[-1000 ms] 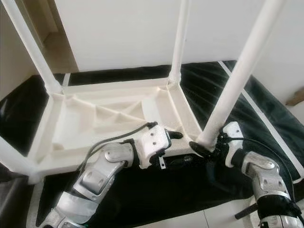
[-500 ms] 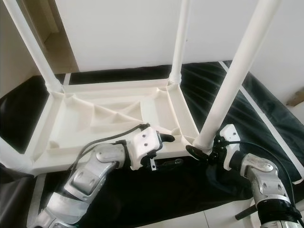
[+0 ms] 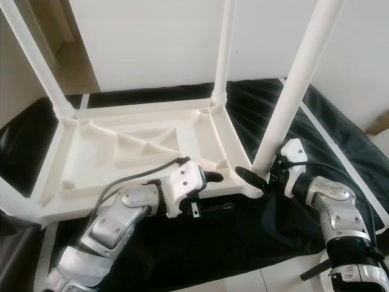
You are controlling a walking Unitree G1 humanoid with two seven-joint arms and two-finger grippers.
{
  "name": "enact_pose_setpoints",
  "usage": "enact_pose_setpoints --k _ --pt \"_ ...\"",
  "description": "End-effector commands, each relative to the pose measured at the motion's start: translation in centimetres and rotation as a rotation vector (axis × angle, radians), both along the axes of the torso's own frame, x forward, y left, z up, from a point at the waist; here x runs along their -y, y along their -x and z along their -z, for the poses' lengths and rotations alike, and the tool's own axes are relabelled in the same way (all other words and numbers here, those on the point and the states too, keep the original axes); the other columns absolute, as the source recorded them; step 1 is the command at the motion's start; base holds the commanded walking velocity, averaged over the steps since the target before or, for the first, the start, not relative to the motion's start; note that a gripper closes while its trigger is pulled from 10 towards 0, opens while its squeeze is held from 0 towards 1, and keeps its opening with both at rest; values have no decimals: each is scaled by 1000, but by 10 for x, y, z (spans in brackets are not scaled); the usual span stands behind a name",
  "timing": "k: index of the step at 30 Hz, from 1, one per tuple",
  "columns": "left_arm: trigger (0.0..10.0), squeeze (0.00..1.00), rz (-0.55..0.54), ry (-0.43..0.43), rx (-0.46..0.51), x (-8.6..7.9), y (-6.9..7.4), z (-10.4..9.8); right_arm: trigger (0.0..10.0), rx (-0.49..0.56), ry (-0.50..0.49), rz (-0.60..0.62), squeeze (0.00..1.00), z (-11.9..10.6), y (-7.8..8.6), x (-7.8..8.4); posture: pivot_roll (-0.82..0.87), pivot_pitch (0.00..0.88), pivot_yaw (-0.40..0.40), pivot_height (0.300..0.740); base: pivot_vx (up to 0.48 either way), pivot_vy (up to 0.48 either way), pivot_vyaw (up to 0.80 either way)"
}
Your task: Building children table
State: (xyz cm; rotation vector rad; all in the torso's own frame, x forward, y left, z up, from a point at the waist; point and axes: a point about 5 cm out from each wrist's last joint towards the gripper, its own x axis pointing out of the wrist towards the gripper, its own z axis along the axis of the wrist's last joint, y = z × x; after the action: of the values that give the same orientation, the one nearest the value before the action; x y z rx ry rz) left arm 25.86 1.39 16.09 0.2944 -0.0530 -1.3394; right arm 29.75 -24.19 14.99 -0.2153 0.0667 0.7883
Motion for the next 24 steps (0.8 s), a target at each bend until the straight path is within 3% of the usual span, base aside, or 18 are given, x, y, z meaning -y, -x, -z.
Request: enact_pose_setpoints --k 1,2,3,4,11,12,19,24 --pt "10000 0 30 -10 -16 2 3 1 10000 16 21 -30 0 -3 -2 -5 -51 0 -7 740 0 0 0" --pt "10000 0 30 -10 -16 2 3 1 10000 16 21 -30 0 -3 -2 -5 -51 0 -7 740 0 0 0" --pt "10000 0 30 -9 -18 2 3 1 9137 14 19 -34 0 -3 -1 -5 -53 0 -6 740 0 0 0" --pt "10000 0 30 -8 -20 2 3 1 0 9 15 -35 0 -2 -1 -5 -55 0 -4 740 0 0 0" --pt "10000 0 34 -5 -22 4 4 1 0 -7 25 -26 0 4 1 -4 -57 0 -3 740 0 0 0" --pt "10000 0 35 -5 -21 4 4 1 10000 -21 24 -12 0 7 2 -4 -56 0 -4 740 0 0 0" --pt "10000 0 29 -7 -25 5 3 3 10000 -41 -5 41 0 12 5 -6 -62 0 -7 740 0 0 0" --pt "10000 0 10 8 -34 7 2 3 10000 -40 -73 172 0 11 4 -11 -69 0 -15 740 0 0 0"
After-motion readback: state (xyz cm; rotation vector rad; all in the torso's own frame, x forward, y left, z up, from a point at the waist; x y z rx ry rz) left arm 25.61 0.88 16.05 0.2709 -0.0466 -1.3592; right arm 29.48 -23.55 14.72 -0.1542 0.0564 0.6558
